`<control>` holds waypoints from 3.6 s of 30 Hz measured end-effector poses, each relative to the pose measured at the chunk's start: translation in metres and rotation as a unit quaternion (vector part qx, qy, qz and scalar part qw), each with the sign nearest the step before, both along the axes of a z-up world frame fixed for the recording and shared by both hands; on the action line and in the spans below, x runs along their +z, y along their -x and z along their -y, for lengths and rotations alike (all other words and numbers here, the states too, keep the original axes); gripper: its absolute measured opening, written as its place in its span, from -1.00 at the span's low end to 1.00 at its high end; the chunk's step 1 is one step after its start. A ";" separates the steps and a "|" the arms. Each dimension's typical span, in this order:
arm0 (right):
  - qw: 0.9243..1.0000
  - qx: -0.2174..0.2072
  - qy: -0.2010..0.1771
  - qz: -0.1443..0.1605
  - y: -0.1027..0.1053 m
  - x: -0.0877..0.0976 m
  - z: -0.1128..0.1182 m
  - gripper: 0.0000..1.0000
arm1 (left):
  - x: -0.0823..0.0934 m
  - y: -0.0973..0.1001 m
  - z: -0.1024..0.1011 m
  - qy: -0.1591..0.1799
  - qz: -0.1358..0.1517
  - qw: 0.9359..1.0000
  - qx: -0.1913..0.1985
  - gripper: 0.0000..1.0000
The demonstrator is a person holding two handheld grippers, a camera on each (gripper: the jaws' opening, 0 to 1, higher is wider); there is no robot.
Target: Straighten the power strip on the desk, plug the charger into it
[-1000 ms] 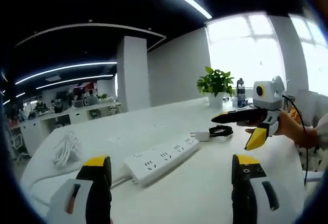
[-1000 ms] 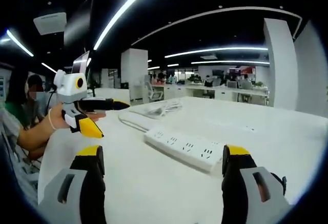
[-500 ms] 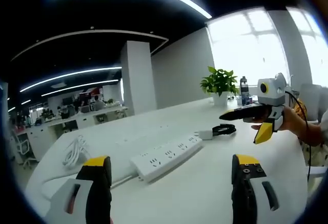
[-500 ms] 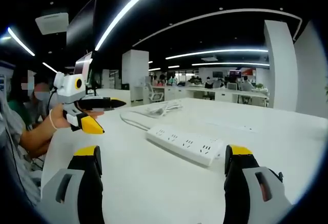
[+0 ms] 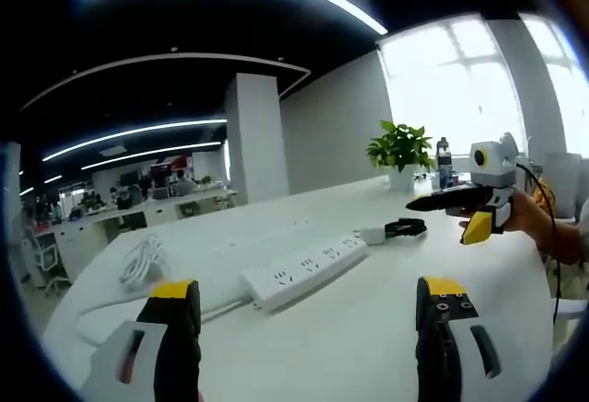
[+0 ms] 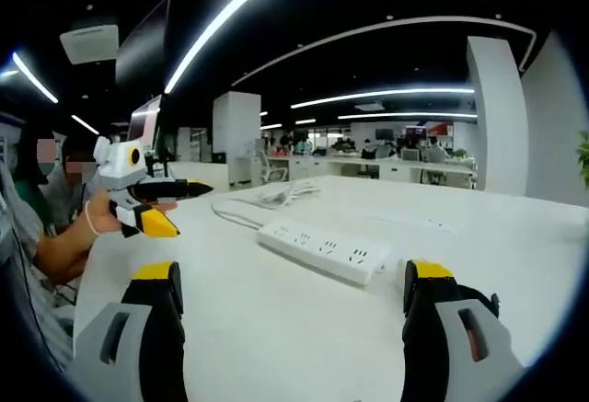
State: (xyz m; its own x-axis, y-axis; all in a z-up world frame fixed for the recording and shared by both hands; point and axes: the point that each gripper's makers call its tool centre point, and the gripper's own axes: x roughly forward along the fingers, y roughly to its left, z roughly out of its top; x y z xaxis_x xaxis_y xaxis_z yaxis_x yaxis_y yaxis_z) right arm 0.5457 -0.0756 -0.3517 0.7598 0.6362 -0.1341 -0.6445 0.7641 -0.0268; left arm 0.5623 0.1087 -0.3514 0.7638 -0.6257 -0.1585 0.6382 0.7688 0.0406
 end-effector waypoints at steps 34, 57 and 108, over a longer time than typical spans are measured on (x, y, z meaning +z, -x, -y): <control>0.999 -0.031 -0.021 0.021 -0.012 -0.001 0.028 0.91 | -0.003 0.019 -0.011 0.035 -0.007 0.999 0.001 0.97; 0.999 -0.040 0.004 0.025 -0.049 -0.001 0.069 0.99 | -0.005 0.022 -0.014 0.051 -0.012 0.999 0.004 0.95; 0.997 -0.067 0.036 -0.009 -0.069 -0.012 0.106 0.20 | -0.004 0.024 -0.019 0.070 -0.010 0.997 0.013 0.91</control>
State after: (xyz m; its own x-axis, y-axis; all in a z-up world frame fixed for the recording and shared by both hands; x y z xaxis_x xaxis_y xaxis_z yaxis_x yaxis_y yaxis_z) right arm 0.6143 -0.1820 -0.3641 0.8344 0.5174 -0.1900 -0.5376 0.8401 -0.0729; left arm 0.5383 0.1273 -0.3552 0.7779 -0.6225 -0.0861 0.6173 0.7826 -0.0805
